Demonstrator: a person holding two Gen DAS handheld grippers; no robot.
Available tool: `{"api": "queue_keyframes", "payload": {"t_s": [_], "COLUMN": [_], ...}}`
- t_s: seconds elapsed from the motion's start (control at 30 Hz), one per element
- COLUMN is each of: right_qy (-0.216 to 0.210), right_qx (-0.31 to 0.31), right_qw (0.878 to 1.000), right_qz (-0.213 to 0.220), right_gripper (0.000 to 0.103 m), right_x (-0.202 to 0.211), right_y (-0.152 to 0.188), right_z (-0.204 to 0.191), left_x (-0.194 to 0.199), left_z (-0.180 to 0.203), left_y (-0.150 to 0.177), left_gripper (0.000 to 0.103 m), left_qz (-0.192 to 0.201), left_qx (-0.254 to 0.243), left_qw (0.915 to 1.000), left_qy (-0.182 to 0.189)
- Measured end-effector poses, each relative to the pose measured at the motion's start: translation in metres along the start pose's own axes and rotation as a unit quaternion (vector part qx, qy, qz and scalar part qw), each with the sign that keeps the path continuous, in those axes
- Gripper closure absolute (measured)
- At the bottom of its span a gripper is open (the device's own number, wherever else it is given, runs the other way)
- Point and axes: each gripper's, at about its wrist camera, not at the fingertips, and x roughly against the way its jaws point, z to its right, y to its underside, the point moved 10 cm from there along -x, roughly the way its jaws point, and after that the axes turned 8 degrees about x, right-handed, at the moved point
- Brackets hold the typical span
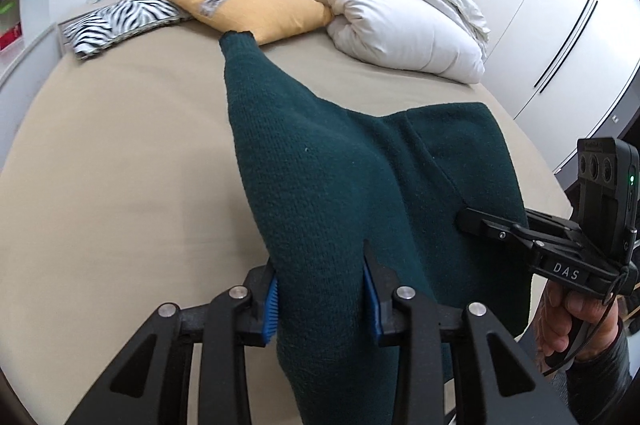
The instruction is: Fold small clothes
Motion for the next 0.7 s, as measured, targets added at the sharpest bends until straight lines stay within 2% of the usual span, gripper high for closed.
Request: {"api": "queue_keyframes", "payload": {"t_s": [0.1,0.23,0.6,0.7], "right_qy": [-0.014,-0.014,-0.032,-0.020], "right_qx": [-0.002,0.009,-0.048,-0.049], "right_qw": [1.000,1.000,0.997,0.996], "right_qz": [-0.010,-0.025,-0.053,-0.069], "right_gripper": [0.082,0.082,0.082,0.082], "right_x": [-0.011,-0.027,-0.096,-0.116], "right_y": [0.012,0.032,0.035,0.043], "right_z": [-0.022,-0.040,-0.029,-0.017], "left_x": [0.007,-0.008,-0.050,-0.066], "left_z": [-0.020,-0.050,-0.083,-0.095], "left_y": [0.021,0.037,0.044,0.053], "left_gripper": [0.067,0.067,0.066,0.063], "left_qz": [-0.006,-0.017,-0.031,-0.048], "left_qx": [0.013,0.040,0.065,0.067], "left_qw": [0.9999,0.9991,0.9972,0.9962], "left_qy": [-0.006,-0.003,-0.016,-0.028]}}
